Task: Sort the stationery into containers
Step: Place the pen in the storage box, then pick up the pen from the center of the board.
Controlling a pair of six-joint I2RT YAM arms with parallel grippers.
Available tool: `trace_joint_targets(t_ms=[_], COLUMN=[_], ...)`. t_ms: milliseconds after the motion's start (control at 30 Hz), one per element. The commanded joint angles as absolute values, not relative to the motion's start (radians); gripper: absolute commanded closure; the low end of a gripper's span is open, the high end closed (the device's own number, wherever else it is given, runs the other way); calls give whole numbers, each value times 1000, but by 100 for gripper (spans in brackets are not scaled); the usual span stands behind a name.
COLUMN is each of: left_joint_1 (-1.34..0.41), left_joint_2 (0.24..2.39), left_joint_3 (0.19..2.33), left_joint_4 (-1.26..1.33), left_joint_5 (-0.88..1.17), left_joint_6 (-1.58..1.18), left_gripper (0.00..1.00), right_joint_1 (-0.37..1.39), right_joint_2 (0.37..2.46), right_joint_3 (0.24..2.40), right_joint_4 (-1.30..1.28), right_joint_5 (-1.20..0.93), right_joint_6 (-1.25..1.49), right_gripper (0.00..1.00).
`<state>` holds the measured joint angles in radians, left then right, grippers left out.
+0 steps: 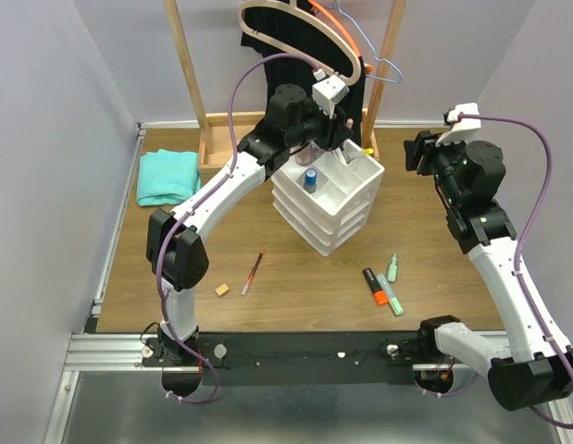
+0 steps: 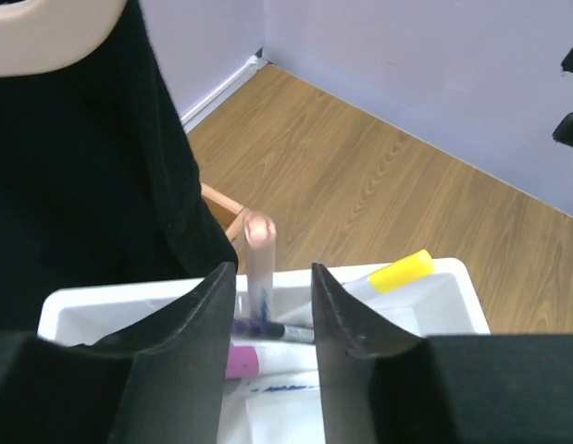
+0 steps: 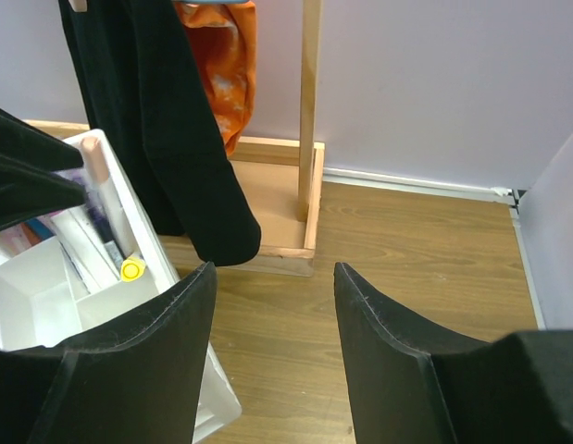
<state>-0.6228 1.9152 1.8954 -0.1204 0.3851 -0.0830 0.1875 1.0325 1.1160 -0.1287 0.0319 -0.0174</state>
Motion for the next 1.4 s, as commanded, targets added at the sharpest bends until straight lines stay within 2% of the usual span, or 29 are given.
trace_joint_targets(t_ms=[0,333,533,633,700,767,867,900,1033,1167,1367], left_joint_1=[-617,-618,-617,-612,-582,-525,-388,-352,-256,-115,141], left_joint_2=[1836,1603,1290,1143,1040,967,921,919,927,916,980], left_joint_3=[1900,1898,1515,1314,1194,1145,1088,1080,1080,1104,1221], left_joint_4=[-181,-264,-461,-570,-587,-614,-646,-656,-719,-703,-609], left_joint_5=[333,361,310,249,183,193,242,289,350,374,382], left_joint_6=[-72,-34,95,205,183,158,129,120,51,-24,-126], left_gripper=[46,35,30,30,29,29,25,25,26,25,25], right_joint_1=[179,179,178,176,179,184,216,225,329,582,871], right_joint_2=[1035,1003,979,962,968,1005,1126,1165,1282,1412,1658], right_joint_3=[1117,1086,1043,1026,1034,1090,1226,1273,1434,1571,1782], right_joint_4=[-124,-120,-112,-135,-211,-294,-489,-587,-716,-778,-931], right_joint_5=[6,-23,-44,-205,-493,-764,-921,-930,-890,-747,-669], right_joint_6=[-5,25,32,-50,-167,-259,-381,-414,-573,-755,-1004], right_gripper=[39,38,38,37,32,32,34,35,37,33,33])
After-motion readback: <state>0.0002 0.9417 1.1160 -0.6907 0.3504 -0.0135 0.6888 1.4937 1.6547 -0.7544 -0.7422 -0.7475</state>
